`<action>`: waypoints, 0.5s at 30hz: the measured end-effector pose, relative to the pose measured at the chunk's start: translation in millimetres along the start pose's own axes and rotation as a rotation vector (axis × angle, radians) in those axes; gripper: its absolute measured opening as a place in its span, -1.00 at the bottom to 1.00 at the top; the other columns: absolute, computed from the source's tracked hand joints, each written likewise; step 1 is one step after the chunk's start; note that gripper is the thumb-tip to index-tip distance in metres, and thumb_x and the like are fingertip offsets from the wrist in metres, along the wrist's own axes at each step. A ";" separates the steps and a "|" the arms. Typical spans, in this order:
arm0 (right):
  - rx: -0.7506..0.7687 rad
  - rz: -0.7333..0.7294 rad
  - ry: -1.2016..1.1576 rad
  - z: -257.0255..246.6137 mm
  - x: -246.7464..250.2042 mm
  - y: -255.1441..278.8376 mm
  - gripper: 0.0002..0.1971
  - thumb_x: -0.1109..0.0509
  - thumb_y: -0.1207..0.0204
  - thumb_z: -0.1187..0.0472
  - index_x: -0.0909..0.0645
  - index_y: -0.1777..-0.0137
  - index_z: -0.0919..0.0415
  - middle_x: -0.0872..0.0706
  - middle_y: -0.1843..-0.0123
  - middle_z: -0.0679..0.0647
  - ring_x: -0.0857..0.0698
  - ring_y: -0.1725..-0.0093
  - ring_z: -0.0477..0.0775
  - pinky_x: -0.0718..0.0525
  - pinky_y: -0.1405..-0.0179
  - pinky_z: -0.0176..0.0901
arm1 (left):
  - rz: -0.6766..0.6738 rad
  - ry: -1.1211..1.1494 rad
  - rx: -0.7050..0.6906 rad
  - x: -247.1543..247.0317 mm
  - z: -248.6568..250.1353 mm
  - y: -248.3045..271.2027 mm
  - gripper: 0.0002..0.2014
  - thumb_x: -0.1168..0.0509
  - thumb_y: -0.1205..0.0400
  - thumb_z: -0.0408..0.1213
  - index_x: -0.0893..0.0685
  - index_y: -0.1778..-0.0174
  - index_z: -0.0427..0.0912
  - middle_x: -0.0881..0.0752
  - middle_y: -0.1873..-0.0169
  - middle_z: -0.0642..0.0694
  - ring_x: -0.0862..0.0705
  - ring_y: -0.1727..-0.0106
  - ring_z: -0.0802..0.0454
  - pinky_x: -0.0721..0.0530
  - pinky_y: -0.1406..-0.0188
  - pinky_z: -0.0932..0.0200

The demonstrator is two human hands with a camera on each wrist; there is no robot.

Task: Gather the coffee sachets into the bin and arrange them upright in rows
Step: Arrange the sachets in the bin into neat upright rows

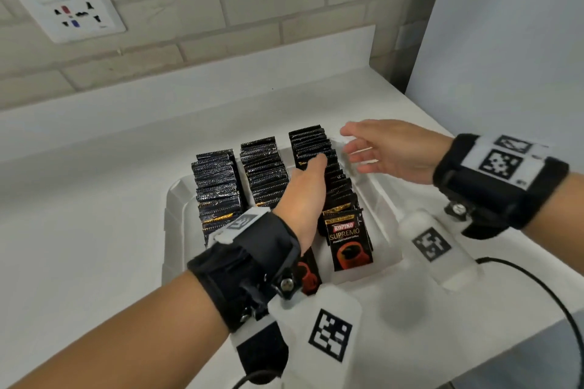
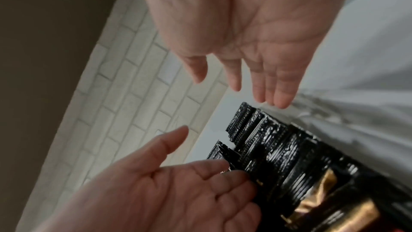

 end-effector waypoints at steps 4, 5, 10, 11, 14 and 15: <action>-0.076 -0.009 -0.108 -0.1 -10.6 -14.6 -0.35 -0.13 -0.60 -0.16 -0.20 -0.57 0.22 -0.31 -0.54 0.24 -0.35 -0.50 0.16 -0.33 -0.51 -0.01 | 0.006 0.077 -0.051 2.4 10.8 -9.6 -0.30 -0.02 -0.61 0.22 -0.35 -0.54 -0.20 -0.49 -0.46 -0.18 -0.49 -0.44 -0.09 -0.37 -0.50 -0.11; -0.086 -0.008 -0.133 -1.1 -13.0 -17.3 -0.32 -0.11 -0.60 -0.18 -0.15 -0.59 0.23 -0.24 -0.59 0.27 -0.27 -0.56 0.19 -0.26 -0.56 0.04 | 0.021 0.081 -0.052 3.8 13.6 -11.6 -0.22 -0.04 -0.54 0.29 -0.34 -0.55 -0.20 -0.50 -0.46 -0.18 -0.50 -0.44 -0.09 -0.38 -0.49 -0.12; -0.118 0.005 -0.183 -7.5 -18.3 -27.9 -0.31 -0.05 -0.62 -0.21 -0.12 -0.59 0.26 -0.24 -0.59 0.28 -0.31 -0.55 0.20 -0.32 -0.52 0.03 | 0.028 0.131 -0.057 1.0 17.2 -35.1 0.06 -0.03 -0.21 0.43 -0.26 -0.59 -0.15 -0.43 -0.50 -0.19 -0.45 -0.48 -0.14 -0.34 -0.50 -0.16; -0.123 0.010 -0.185 -8.3 -18.7 -30.2 -0.33 -0.05 -0.62 -0.21 -0.16 -0.57 0.26 -0.33 -0.55 0.25 -0.42 -0.47 0.17 -0.43 -0.43 -0.02 | 0.040 0.139 -0.067 1.2 21.6 -35.3 0.01 -0.01 -0.29 0.41 -0.25 -0.59 -0.17 -0.43 -0.50 -0.20 -0.46 -0.47 -0.15 -0.36 -0.49 -0.17; -0.140 -0.005 -0.173 -8.9 -21.8 -34.3 -0.39 -0.04 -0.62 -0.22 -0.27 -0.49 0.23 -0.56 -0.30 0.16 -0.62 -0.19 0.08 -0.57 -0.13 -0.11 | 0.078 0.136 -0.071 1.2 25.3 -44.1 -0.08 0.01 -0.40 0.37 -0.29 -0.56 -0.22 -0.50 -0.43 -0.24 -0.57 -0.36 -0.22 -0.49 -0.39 -0.19; -0.149 -0.019 -0.164 -8.7 -23.6 -35.6 -0.46 -0.03 -0.62 -0.21 -0.36 -0.39 0.19 -0.59 -0.22 0.13 -0.63 -0.16 0.08 -0.58 -0.09 -0.12 | 0.083 0.143 -0.058 1.3 25.8 -46.7 -0.05 0.01 -0.34 0.38 -0.35 -0.53 -0.23 -0.54 -0.39 -0.26 -0.61 -0.31 -0.24 -0.53 -0.35 -0.19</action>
Point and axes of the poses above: each hand's wrist, its own y-axis away from the middle knuckle, its own x-axis out of the back of the hand, z = x × y, the point moved 4 cm from there along -y, towards the middle knuckle
